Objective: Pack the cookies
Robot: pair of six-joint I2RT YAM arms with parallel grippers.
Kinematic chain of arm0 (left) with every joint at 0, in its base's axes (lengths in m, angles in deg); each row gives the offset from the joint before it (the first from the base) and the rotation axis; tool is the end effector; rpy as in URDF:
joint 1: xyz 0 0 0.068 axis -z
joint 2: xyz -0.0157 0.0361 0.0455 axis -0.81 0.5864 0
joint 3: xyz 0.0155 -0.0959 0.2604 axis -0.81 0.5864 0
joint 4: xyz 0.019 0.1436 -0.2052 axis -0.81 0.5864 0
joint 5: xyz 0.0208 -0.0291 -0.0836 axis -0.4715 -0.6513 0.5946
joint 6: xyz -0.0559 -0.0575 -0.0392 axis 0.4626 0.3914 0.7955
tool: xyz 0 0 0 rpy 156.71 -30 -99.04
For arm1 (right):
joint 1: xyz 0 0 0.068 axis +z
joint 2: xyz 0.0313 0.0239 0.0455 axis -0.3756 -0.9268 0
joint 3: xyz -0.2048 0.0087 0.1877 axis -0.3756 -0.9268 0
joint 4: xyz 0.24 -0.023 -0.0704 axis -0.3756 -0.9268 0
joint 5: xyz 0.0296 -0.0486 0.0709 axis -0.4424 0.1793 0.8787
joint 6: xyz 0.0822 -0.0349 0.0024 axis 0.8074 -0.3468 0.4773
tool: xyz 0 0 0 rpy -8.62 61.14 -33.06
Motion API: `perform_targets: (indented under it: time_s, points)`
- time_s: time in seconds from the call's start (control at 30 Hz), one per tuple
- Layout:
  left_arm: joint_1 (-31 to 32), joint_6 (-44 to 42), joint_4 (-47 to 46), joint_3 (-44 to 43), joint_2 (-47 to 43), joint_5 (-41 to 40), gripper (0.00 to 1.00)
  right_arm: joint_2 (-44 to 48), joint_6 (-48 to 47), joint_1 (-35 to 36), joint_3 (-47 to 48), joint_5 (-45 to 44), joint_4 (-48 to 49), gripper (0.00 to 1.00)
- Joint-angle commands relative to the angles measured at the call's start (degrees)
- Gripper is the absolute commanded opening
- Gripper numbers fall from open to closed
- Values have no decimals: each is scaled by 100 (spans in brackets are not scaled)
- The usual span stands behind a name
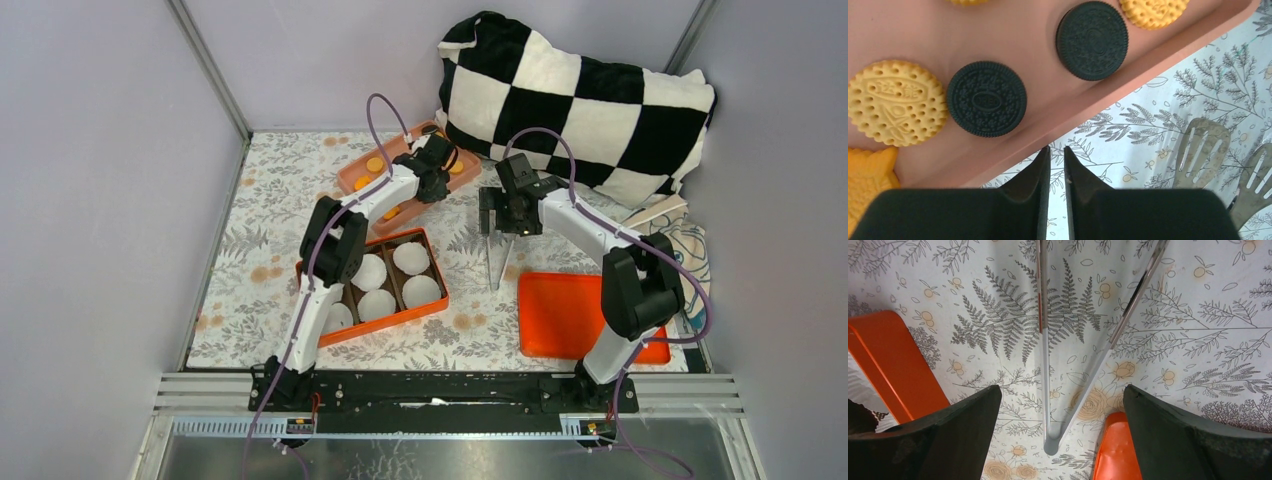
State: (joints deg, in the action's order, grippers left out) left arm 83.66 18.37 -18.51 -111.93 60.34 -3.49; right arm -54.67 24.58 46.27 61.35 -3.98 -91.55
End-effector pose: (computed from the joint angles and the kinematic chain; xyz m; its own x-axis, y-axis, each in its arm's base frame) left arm 0.4747 -0.2505 0.1479 -0.7965 -0.2963 -0.5271 -0.1947 0.9510 -0.2404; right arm 0.3532 0.1511 0.2089 -0.8370 -0.0154 -0.5469 -0.0930 0.9891 0.1144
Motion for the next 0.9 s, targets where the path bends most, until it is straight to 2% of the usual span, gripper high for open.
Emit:
perform_targets:
  time_s: [0.0,0.27,0.87]
  points:
    - [-95,-189,-232,-354,113,-312,20,333,-13,-24,-174,74,154,100]
    - [-73,-135,-755,114,-338,-103,21,308,-22,-21,-172,220,183,100]
    - [-356,-168,-719,-511,368,-273,22,141,-48,-21,-183,492,212,100]
